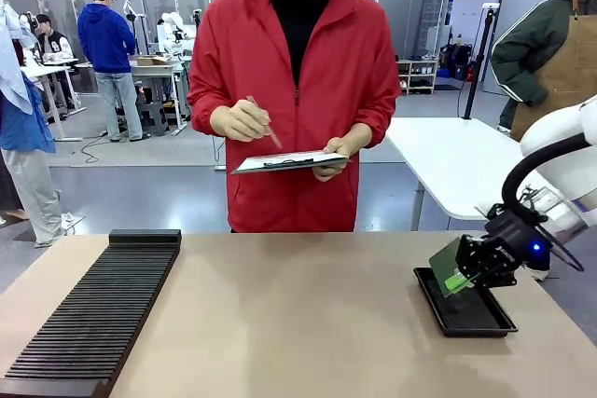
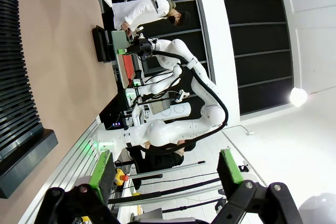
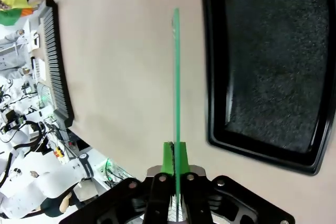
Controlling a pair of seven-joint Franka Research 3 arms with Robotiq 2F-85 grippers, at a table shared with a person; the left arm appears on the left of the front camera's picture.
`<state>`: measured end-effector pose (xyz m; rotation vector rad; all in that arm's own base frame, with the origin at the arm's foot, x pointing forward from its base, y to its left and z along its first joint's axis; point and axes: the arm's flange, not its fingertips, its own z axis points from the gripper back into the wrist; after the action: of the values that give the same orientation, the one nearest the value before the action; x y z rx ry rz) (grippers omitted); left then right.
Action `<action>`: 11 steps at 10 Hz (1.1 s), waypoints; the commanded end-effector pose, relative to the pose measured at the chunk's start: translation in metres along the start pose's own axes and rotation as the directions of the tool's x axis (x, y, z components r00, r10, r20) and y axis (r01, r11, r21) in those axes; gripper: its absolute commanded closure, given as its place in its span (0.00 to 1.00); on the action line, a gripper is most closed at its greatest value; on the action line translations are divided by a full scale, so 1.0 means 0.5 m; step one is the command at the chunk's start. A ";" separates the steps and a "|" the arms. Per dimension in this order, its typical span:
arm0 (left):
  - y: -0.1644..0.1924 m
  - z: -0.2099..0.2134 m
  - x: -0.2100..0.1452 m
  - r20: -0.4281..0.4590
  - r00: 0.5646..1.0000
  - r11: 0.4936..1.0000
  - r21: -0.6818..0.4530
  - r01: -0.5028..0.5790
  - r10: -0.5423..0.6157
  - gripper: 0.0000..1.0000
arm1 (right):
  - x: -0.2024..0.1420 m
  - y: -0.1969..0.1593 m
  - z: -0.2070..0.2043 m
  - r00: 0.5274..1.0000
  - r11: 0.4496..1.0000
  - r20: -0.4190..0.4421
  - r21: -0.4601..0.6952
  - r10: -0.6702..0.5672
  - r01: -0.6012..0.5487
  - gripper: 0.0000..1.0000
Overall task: Inspect the PCB.
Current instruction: Place the Blank PCB in the ESD tray.
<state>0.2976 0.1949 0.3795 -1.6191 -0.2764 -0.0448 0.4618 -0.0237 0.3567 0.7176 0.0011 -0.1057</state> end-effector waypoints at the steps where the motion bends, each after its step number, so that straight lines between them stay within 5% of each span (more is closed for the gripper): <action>1: -0.007 -0.002 -0.004 -0.002 1.000 1.000 0.020 -0.011 0.011 0.00 | 0.023 -0.016 -0.028 1.000 0.997 0.000 -0.072 0.002 -0.002 0.97; 8: -0.007 -0.002 -0.004 -0.002 1.000 1.000 0.020 -0.011 0.011 0.00 | 0.029 -0.066 -0.089 0.999 0.993 0.018 -0.111 -0.037 0.038 0.97; 9: -0.007 -0.002 -0.004 -0.002 1.000 1.000 0.020 -0.011 0.011 0.00 | 0.027 -0.065 -0.087 0.999 0.993 0.019 -0.115 -0.036 0.038 0.92; 11: -0.007 -0.002 -0.004 -0.002 1.000 1.000 0.020 -0.011 0.011 0.00 | 0.027 -0.063 -0.086 0.999 0.990 0.035 -0.134 -0.035 0.039 0.60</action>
<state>0.2976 0.1949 0.3795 -1.6190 -0.2764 -0.0448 0.4763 -0.0240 0.3018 0.6127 0.0075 -0.1447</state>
